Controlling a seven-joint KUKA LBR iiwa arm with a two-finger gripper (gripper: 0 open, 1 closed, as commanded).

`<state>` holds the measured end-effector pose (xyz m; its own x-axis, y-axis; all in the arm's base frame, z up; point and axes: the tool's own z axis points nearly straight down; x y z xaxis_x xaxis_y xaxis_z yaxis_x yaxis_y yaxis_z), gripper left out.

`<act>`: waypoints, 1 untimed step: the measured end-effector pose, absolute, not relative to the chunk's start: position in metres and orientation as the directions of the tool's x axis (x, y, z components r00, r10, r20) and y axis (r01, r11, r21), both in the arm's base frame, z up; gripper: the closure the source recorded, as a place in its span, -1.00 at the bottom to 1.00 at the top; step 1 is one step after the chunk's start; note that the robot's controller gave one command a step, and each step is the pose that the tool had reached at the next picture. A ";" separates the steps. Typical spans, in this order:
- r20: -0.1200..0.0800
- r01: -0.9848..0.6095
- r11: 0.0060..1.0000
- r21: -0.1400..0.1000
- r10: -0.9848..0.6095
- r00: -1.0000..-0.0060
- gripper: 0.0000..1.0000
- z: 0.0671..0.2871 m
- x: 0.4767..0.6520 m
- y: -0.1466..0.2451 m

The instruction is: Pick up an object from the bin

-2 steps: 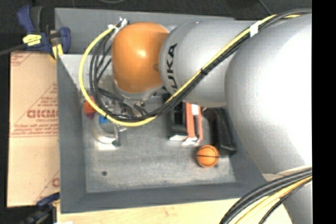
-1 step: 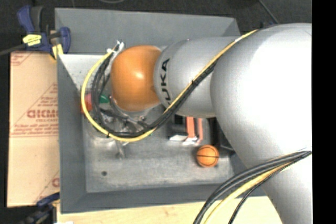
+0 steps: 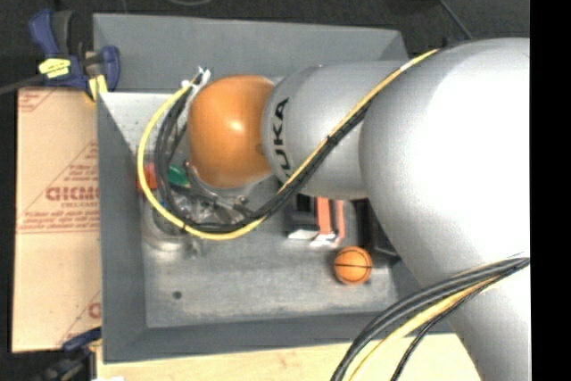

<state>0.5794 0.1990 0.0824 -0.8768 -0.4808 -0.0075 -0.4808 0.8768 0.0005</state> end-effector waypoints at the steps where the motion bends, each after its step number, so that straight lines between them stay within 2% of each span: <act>1: -0.007 -0.481 0.877 0.001 -0.481 -0.877 1.00 0.082 0.579 0.199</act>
Offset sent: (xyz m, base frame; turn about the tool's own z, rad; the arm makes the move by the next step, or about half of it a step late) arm 0.0000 -0.0001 0.0340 0.0000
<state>0.5794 0.1990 0.0824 -0.8769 -0.4807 -0.0075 -0.4807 0.8769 0.0006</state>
